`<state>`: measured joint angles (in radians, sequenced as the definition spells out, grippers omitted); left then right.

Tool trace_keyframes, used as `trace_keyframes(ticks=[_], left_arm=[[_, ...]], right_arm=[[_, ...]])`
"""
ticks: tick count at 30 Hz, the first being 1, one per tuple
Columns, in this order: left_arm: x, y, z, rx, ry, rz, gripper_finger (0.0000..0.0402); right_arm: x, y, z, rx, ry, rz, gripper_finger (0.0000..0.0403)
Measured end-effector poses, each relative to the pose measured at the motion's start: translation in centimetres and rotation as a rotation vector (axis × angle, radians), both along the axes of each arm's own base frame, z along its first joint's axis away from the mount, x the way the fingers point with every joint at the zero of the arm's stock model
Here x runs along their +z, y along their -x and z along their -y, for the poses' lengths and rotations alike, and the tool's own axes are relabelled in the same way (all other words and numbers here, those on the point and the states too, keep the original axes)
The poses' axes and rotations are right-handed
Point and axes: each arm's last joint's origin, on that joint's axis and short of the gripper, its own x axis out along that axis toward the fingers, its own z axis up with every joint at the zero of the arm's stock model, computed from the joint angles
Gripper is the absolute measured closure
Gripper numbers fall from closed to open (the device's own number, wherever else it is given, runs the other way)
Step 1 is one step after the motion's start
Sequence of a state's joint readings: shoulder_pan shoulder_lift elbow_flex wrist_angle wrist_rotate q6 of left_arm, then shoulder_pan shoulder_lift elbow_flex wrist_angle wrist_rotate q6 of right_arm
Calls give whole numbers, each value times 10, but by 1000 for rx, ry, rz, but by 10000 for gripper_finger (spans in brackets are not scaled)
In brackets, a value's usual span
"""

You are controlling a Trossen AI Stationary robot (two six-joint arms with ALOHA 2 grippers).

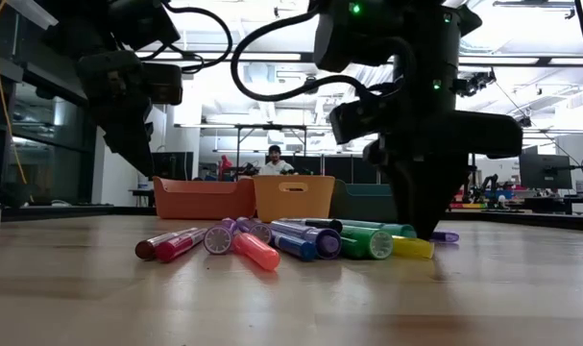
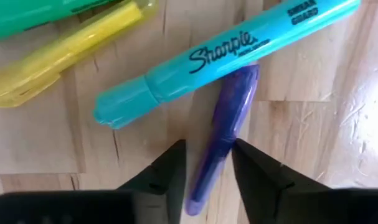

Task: Pick & Place Markers
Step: Put the purple pen into the yellow bin

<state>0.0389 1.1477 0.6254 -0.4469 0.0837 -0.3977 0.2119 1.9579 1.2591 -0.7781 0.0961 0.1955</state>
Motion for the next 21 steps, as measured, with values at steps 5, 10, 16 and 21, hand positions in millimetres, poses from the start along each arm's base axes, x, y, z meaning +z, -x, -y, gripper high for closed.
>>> trace_keyframes(ticks=[5,10,16,21], left_arm=[[0,0,0,4,-6,0,314],[0,0,0,5,-6,1,314],[0,0,0,4,-6,1,314],[0,0,0,4,-6,1,314]], right_arm=[[0,-2,0,-7,4,26,339],[1,-6,0,-48,5,67,379],[1,-7,4,-131,22,86,379],[1,-9,13,-158,16,83,379]])
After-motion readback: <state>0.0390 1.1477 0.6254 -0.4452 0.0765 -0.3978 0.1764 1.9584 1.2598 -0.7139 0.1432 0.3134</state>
